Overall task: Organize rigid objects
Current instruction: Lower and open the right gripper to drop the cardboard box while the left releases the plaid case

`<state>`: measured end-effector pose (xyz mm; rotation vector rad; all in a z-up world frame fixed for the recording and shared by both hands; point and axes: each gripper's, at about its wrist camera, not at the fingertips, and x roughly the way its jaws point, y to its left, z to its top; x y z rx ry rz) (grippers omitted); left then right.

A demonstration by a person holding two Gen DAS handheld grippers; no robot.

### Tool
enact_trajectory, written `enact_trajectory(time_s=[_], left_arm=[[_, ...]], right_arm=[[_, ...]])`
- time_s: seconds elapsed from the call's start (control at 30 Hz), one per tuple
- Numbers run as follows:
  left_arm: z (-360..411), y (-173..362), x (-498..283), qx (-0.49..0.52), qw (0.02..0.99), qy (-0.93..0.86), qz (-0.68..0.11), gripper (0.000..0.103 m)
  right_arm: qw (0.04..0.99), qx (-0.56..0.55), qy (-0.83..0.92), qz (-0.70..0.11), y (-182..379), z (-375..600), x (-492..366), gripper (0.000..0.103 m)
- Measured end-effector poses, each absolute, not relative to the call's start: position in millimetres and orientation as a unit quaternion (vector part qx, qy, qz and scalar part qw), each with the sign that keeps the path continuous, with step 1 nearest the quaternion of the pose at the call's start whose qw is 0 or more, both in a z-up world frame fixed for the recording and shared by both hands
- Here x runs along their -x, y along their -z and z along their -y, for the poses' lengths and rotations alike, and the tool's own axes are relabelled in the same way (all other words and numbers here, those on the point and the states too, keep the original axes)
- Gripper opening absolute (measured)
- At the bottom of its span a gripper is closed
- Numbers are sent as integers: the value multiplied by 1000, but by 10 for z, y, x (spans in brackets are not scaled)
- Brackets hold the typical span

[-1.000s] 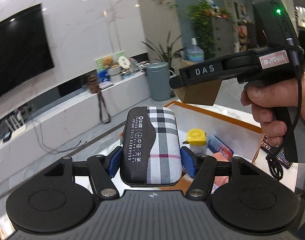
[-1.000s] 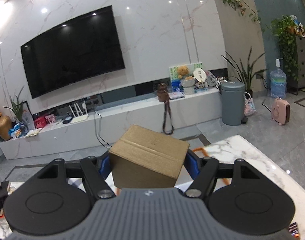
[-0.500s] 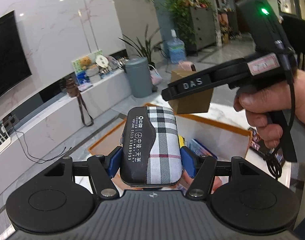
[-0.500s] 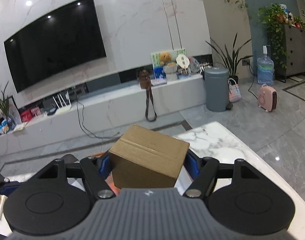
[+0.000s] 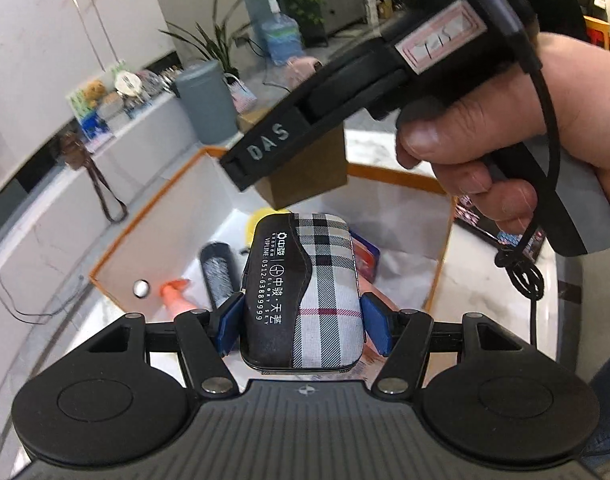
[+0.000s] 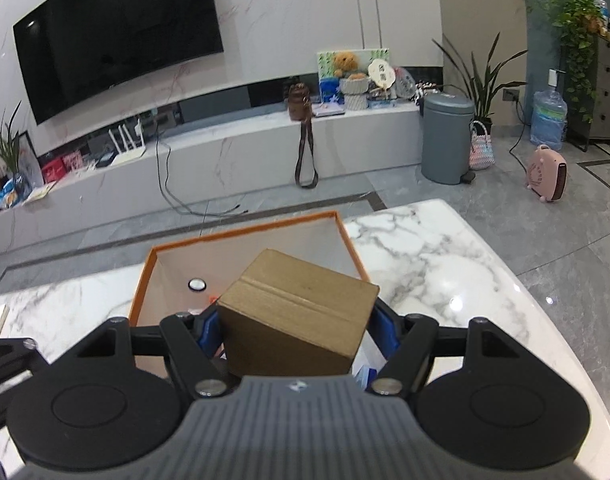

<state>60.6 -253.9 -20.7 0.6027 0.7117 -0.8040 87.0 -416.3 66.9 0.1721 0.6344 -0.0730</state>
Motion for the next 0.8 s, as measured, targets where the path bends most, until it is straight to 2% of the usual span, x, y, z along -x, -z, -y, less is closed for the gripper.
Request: enact_trajectory(time_s=[0.47, 0.8], left_arm=[[2554, 573, -781, -316, 754, 409, -407, 72], [2462, 649, -1015, -275, 743, 414, -448, 72]], right_arm=[[931, -43, -18, -362, -424, 3918, -1056, 72], [917, -28, -30, -397, -236, 3845, -1229, 72]])
